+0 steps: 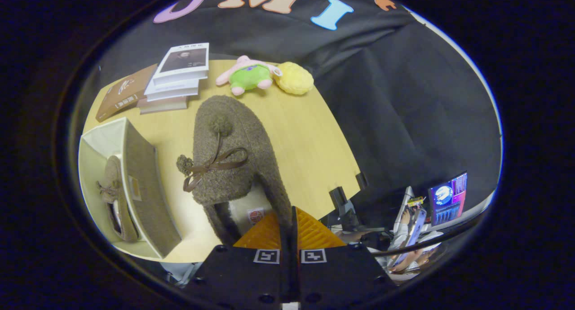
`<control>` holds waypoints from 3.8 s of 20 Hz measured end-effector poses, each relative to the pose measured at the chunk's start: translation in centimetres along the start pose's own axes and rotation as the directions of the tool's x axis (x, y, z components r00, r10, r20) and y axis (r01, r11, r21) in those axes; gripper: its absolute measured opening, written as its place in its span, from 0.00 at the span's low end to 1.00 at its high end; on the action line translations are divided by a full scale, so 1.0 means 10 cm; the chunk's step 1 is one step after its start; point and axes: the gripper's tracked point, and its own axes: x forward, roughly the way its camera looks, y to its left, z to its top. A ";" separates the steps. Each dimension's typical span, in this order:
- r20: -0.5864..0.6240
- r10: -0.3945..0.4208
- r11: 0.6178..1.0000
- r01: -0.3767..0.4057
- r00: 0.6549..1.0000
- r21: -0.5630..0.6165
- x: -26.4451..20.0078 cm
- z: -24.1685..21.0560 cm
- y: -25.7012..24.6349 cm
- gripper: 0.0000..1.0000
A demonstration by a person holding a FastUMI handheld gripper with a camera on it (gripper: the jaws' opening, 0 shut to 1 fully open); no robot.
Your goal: Open the storage box then place both shoes into the box .Put the left shoe in first, then the right shoe, with the right side of both shoes facing outward in a uniform manner.
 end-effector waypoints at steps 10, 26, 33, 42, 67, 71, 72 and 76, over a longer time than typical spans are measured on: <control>0.141 0.037 0.997 -0.028 0.989 -0.067 -1.19 0.27 0.84 0.03; -0.087 0.147 0.987 -0.152 0.985 -0.054 -0.73 -0.41 2.25 0.03; -0.137 0.130 0.978 -0.150 0.982 -0.147 -0.27 -0.51 2.29 0.08; -0.149 0.273 0.928 -0.301 0.950 -0.221 -0.41 -0.65 2.42 0.38; 0.655 0.377 0.853 -0.521 0.654 0.029 -0.98 0.91 -0.33 0.99; 0.790 0.354 0.804 -0.595 0.500 0.016 -1.15 1.17 -0.62 0.99; 0.824 0.355 0.782 -0.623 0.442 -0.002 -1.26 1.22 -0.64 0.99; 0.898 0.328 0.764 -0.641 0.294 -0.068 -1.46 1.20 -0.74 0.99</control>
